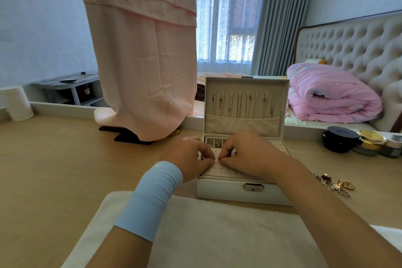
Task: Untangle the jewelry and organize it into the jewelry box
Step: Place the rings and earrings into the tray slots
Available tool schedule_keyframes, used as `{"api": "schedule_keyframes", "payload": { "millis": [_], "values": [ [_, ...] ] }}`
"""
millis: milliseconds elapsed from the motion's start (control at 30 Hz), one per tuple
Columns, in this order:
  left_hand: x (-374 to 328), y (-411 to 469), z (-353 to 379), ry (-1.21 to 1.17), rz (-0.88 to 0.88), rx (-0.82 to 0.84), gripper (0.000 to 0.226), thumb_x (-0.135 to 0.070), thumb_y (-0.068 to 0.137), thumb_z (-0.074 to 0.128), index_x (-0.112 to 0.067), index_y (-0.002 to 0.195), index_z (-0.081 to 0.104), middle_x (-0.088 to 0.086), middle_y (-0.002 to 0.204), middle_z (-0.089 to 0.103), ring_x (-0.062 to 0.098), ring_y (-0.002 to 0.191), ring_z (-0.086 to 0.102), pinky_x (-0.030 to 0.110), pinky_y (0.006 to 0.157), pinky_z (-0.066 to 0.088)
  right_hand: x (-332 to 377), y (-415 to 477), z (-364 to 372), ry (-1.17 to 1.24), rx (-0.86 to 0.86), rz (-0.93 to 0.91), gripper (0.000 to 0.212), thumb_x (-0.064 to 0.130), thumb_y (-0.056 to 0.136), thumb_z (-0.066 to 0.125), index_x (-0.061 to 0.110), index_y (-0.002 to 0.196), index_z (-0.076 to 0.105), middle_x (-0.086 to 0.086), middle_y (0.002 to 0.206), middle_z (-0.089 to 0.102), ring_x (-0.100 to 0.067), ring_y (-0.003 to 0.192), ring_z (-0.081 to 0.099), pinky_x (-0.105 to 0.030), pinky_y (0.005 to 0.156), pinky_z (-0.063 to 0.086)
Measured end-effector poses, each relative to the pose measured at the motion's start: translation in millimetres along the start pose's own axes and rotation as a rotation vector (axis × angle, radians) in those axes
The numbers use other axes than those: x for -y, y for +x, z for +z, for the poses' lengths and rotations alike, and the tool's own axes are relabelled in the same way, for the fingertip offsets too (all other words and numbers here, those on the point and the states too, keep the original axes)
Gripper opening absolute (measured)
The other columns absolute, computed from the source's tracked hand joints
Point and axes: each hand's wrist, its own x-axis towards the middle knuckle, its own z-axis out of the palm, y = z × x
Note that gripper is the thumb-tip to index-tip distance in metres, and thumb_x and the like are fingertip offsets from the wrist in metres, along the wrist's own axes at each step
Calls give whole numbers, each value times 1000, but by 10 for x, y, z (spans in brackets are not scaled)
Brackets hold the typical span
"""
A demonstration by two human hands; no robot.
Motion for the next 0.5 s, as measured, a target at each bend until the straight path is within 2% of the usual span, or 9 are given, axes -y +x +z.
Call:
{"api": "schedule_keyframes", "payload": {
  "millis": [67,167,300,367,500],
  "values": [
    [8,6,12,15,17,-8,9,-32,88,67,-35,95,72,-11,100,60,8,90,51,28,83,49,-12,-4,-23,18,43,-7,11,35,93,68,33,97,78,17,97,71,-1,88,62,-16,70,46],
    [6,8,34,9,56,-44,12,-32,89,65,-34,99,70,-13,96,60,7,91,49,26,82,47,-23,-4,-62,43,61,9,14,36,95,65,33,100,78,19,97,70,1,86,61,-16,70,46],
    [-22,14,38,41,70,-12,4,-33,88,67,-36,87,68,-11,99,60,9,95,48,28,85,47,-24,5,-53,79,45,6,15,33,95,65,33,99,79,18,97,70,0,88,62,-21,75,51],
    [-9,23,39,44,63,0,4,-32,87,67,-35,88,70,-10,100,60,9,96,48,29,86,46,-30,18,-37,99,64,9,14,32,95,65,33,99,79,17,99,70,-1,89,62,-22,78,51],
    [6,10,49,43,75,-42,9,-34,88,65,-35,95,70,-12,99,58,8,92,49,28,82,48,-70,-7,-81,180,81,-17,16,28,97,64,32,106,77,19,99,69,3,89,60,-13,72,43]
  ]
}}
